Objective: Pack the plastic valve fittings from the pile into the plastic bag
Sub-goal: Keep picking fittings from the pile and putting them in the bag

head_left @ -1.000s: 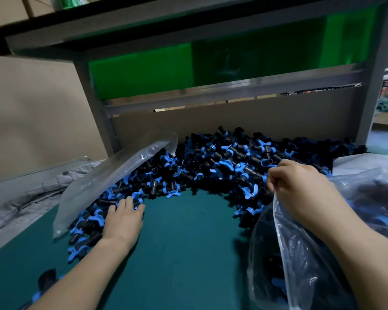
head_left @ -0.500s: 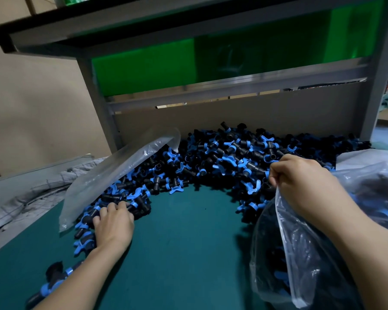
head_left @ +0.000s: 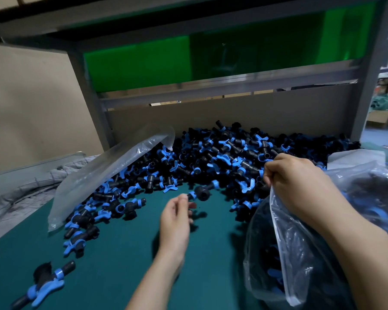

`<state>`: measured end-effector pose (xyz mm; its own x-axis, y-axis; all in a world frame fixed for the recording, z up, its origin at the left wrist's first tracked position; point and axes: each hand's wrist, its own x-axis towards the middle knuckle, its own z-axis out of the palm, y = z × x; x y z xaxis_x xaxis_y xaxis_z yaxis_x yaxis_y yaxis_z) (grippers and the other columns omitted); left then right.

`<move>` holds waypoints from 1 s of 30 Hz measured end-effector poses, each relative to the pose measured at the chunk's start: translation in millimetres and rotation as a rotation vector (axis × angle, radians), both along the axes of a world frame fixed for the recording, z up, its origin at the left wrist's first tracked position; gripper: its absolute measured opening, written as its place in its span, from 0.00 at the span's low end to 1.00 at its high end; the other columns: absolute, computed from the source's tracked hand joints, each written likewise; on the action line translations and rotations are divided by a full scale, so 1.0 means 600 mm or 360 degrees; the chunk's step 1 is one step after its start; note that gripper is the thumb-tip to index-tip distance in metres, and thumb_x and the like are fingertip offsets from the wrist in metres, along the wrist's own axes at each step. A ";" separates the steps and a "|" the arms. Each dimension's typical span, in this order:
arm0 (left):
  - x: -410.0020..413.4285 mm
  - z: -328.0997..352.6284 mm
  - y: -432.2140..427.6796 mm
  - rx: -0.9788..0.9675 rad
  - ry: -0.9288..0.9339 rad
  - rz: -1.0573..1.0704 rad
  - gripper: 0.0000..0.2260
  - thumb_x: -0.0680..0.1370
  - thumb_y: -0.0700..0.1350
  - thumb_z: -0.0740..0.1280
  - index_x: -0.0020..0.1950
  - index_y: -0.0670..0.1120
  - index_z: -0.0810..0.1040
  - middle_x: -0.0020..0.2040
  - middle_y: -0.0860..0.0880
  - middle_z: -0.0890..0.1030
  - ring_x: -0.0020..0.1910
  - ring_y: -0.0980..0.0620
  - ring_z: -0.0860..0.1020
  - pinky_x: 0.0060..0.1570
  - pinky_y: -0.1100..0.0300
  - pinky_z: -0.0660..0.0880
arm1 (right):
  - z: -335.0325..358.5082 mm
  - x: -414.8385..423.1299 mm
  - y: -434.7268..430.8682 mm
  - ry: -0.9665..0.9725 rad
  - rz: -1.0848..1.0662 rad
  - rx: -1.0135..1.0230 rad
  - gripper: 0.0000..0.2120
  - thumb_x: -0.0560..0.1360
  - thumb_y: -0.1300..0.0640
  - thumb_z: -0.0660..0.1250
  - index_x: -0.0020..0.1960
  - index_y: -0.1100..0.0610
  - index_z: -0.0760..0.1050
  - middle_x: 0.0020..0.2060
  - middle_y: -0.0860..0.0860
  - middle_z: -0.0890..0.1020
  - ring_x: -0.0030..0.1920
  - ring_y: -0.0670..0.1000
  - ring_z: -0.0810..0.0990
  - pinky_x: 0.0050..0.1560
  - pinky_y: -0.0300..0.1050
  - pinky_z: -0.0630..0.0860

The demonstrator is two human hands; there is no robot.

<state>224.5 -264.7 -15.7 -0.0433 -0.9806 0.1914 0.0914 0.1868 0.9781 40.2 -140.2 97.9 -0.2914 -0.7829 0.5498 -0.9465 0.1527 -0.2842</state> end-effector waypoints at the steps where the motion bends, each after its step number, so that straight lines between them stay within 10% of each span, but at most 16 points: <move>1: -0.013 -0.008 0.010 0.0045 0.0034 -0.0035 0.11 0.83 0.49 0.62 0.44 0.46 0.78 0.33 0.56 0.79 0.30 0.59 0.73 0.34 0.62 0.71 | 0.000 0.000 0.000 0.0001 0.0001 -0.0003 0.16 0.71 0.65 0.57 0.30 0.49 0.68 0.37 0.44 0.73 0.41 0.51 0.74 0.38 0.48 0.70; 30: -0.020 -0.020 0.031 0.0261 0.0317 -0.0023 0.15 0.83 0.51 0.61 0.41 0.44 0.76 0.31 0.53 0.78 0.28 0.56 0.71 0.32 0.64 0.70 | -0.006 -0.007 0.000 0.0000 0.0011 0.0013 0.17 0.70 0.68 0.57 0.30 0.48 0.68 0.37 0.45 0.74 0.42 0.51 0.73 0.36 0.47 0.65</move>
<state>212.6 -245.8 -27.5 -0.0348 -0.9988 0.0357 0.2866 0.0243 0.9578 36.1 -140.4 94.6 -0.2859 -0.7892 0.5435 -0.9476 0.1483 -0.2831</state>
